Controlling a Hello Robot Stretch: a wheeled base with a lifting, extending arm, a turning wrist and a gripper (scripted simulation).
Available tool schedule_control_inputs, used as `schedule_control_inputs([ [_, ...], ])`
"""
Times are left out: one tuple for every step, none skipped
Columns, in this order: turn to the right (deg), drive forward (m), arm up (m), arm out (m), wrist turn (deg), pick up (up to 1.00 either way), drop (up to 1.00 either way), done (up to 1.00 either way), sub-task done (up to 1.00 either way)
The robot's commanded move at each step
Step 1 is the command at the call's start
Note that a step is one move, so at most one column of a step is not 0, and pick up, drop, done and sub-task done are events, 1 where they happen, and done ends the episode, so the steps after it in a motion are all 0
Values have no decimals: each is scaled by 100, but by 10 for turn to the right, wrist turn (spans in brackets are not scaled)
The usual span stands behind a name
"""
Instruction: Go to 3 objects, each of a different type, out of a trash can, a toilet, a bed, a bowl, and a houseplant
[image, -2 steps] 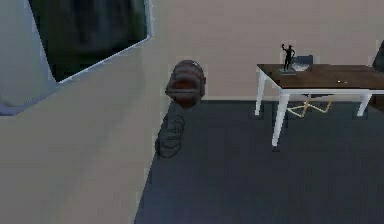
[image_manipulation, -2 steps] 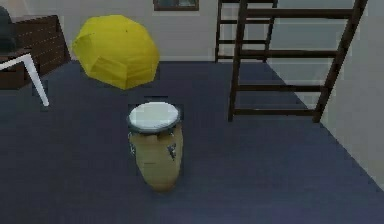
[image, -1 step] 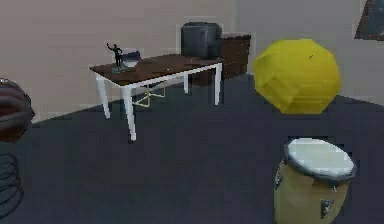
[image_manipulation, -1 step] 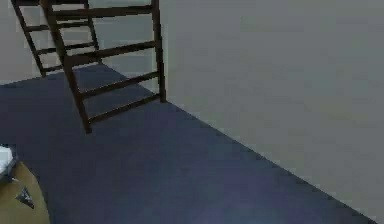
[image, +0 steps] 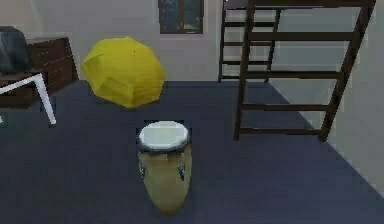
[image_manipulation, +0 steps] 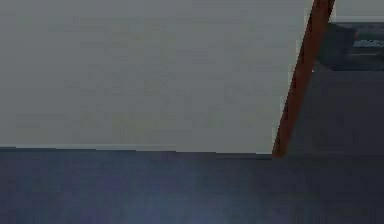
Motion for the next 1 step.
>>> schedule_control_inputs([
  [360, 0, 0, 0, 0, 0, 0, 0, 0],
])
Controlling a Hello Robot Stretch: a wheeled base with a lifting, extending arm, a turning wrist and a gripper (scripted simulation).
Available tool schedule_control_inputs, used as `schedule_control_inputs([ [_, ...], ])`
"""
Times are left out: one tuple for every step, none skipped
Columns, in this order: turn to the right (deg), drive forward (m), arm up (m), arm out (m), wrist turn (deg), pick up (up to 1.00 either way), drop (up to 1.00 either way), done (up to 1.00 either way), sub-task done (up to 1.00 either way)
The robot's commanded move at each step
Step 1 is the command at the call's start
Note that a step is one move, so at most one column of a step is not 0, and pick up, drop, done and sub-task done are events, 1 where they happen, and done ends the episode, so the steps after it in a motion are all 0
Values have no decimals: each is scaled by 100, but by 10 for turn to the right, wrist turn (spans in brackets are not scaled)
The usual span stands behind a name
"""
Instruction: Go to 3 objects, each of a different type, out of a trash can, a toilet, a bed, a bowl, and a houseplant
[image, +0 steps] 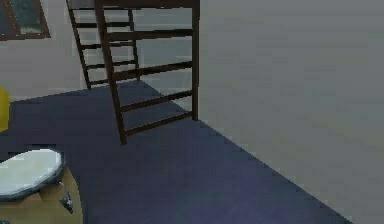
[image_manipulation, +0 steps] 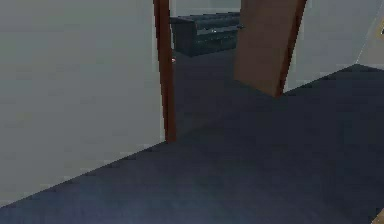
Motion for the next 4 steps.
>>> schedule_control_inputs([
  [0, 5, 0, 0, 0, 0, 0, 0, 0],
  [-450, 0, 0, 0, 0, 0, 0, 0, 0],
  [-450, 0, 0, 0, 0, 0, 0, 0, 0],
  [-150, 0, 0, 0, 0, 0, 0, 0, 0],
])
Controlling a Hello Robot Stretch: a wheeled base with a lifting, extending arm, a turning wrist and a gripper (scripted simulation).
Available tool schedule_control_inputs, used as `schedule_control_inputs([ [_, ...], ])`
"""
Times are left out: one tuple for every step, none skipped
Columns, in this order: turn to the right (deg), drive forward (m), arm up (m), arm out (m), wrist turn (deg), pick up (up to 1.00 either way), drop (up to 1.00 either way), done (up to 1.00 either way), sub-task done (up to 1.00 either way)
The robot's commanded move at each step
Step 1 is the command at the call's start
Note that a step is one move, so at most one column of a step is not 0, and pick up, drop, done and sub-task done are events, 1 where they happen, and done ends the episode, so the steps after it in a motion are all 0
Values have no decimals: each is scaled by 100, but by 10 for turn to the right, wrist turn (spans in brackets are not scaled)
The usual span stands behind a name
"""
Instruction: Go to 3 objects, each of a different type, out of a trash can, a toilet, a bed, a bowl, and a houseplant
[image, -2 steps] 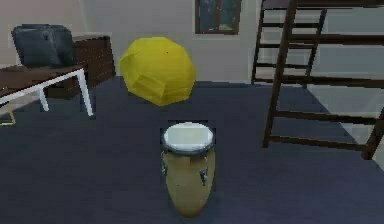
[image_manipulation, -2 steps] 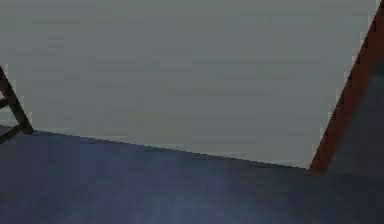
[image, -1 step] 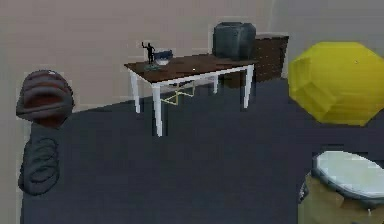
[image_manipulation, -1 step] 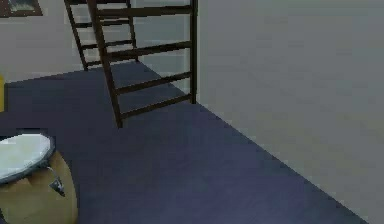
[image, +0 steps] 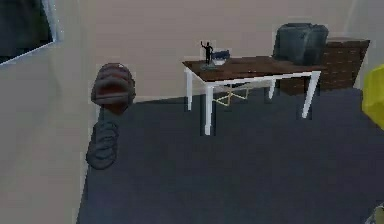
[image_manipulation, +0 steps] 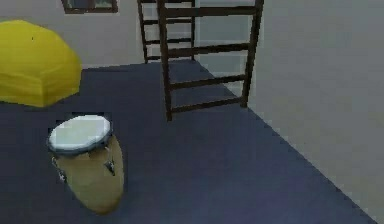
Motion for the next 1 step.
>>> schedule_control_inputs([
  [0, 30, 0, 0, 0, 0, 0, 0, 0],
])
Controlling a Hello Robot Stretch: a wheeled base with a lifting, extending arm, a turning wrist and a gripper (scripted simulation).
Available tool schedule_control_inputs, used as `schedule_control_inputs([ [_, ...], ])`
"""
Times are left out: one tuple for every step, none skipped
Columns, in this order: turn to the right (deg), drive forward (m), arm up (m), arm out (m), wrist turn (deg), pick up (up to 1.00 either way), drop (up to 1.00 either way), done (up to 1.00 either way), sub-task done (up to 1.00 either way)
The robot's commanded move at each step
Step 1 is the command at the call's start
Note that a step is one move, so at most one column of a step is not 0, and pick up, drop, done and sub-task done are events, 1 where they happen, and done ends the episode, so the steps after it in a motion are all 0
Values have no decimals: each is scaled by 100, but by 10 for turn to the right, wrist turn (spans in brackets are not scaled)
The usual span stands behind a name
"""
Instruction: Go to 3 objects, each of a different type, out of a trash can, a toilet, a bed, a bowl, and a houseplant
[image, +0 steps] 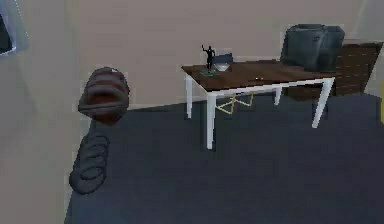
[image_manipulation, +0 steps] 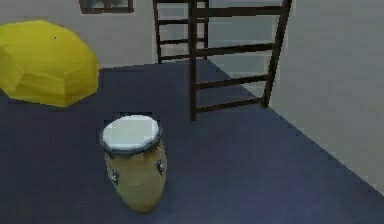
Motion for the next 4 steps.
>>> schedule_control_inputs([
  [120, 0, 0, 0, 0, 0, 0, 0, 0],
  [0, 45, 0, 0, 0, 0, 0, 0, 0],
  [150, 0, 0, 0, 0, 0, 0, 0, 0],
  [0, 50, 0, 0, 0, 0, 0, 0, 0],
])
